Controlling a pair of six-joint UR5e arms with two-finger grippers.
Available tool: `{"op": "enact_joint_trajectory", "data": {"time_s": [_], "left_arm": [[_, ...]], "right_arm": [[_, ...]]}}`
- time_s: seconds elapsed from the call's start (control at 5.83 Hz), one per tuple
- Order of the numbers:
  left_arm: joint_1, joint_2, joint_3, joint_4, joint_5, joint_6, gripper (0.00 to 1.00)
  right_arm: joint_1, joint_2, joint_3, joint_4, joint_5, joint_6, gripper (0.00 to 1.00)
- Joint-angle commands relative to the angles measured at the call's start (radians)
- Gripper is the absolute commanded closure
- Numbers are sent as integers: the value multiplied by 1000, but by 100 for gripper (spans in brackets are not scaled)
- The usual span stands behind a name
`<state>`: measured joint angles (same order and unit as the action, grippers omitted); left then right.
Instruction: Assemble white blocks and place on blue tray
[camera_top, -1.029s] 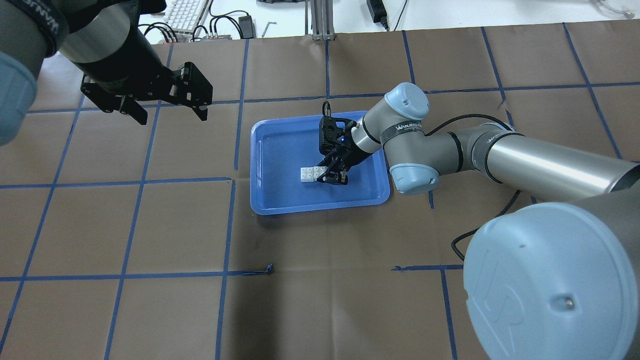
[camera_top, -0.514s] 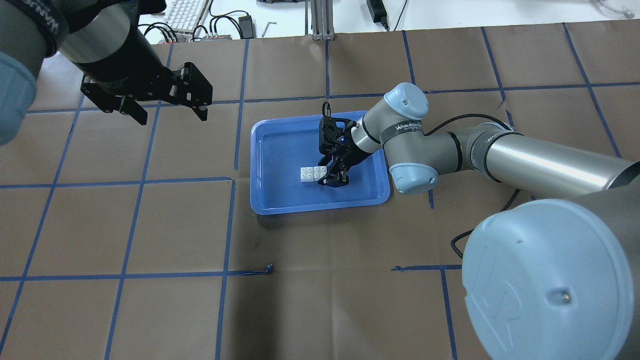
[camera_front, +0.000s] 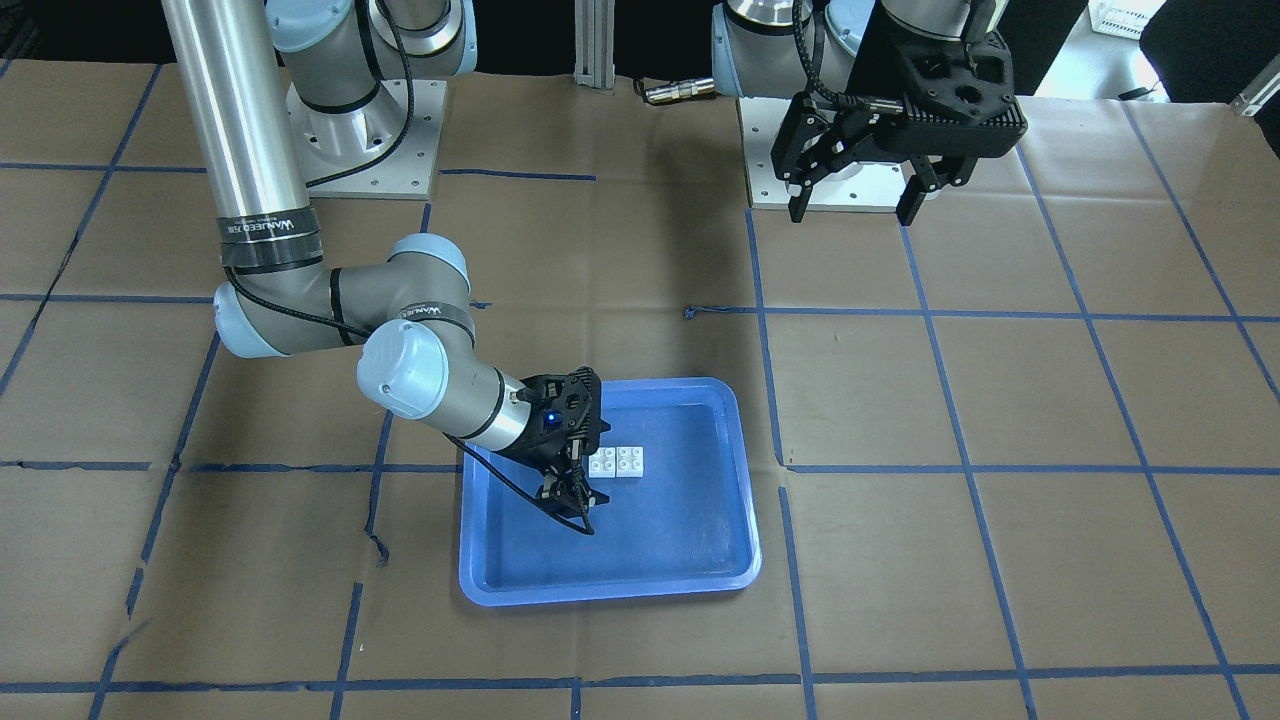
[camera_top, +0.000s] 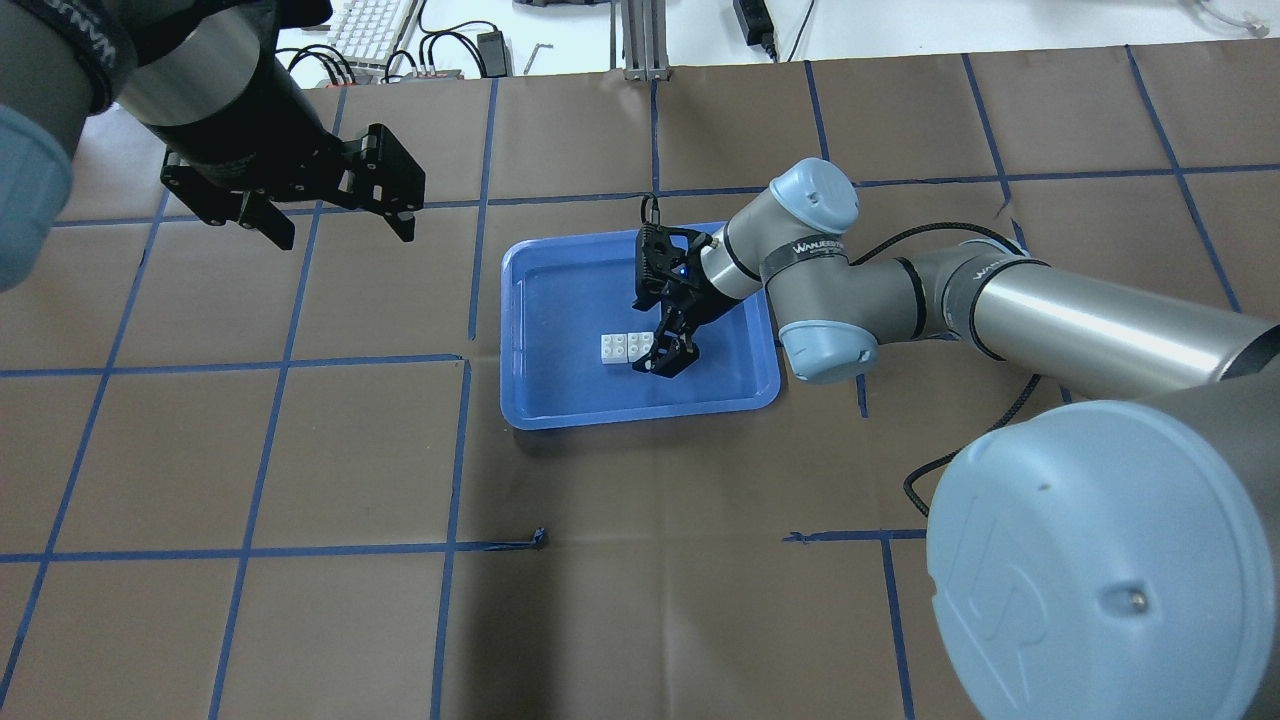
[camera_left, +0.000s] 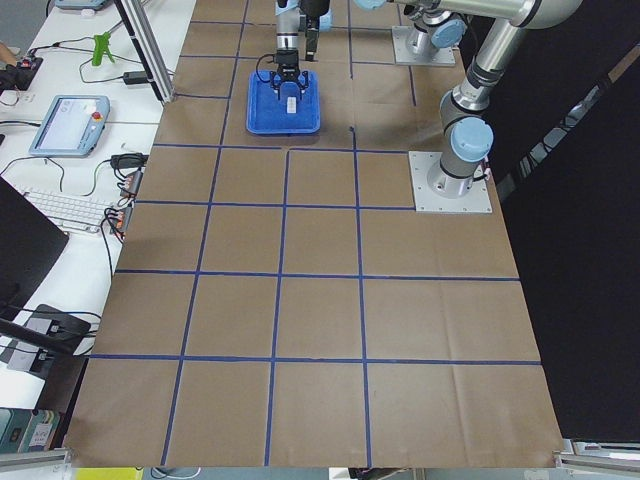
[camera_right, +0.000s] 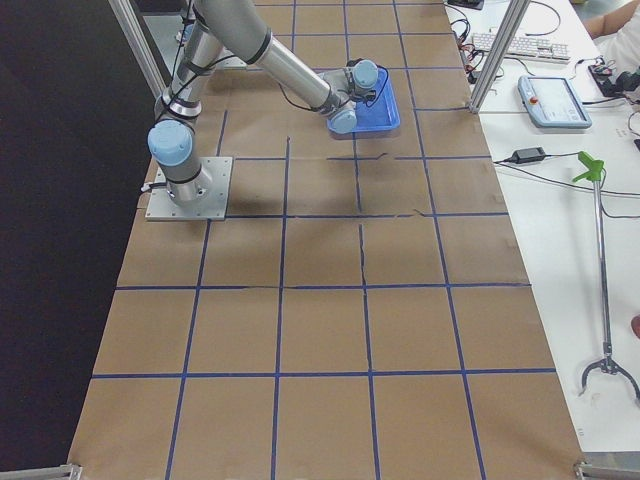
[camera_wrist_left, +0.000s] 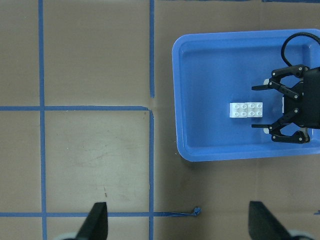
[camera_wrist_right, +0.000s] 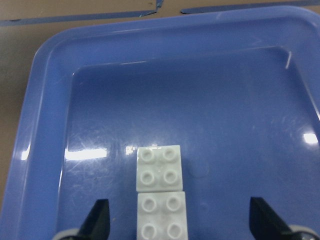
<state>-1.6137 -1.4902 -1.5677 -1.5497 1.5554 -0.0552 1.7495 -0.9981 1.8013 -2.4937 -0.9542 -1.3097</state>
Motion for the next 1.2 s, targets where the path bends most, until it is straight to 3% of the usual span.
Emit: {"op": "enact_joint_trajectory", "data": {"time_s": [0.0, 0.17, 0.34, 0.51, 0.86, 1.03], "left_arm": [[0, 2, 0, -1, 2, 0, 1], [0, 2, 0, -1, 0, 0, 1], [0, 2, 0, 0, 0, 0, 1], [0, 2, 0, 0, 0, 0, 1], [2, 7, 0, -4, 2, 0, 1], [2, 7, -2, -3, 2, 0, 1]], "right_arm": [[-10, -57, -90, 136, -74, 96, 0], [-16, -126, -144, 279, -165, 171, 0], [-16, -173, -173, 314, -296, 322, 0], [-24, -209, -181, 381, -349, 468, 0], [-134, -316, -192, 496, -498, 730, 0], [-200, -392, -198, 657, -568, 897, 0]]}}
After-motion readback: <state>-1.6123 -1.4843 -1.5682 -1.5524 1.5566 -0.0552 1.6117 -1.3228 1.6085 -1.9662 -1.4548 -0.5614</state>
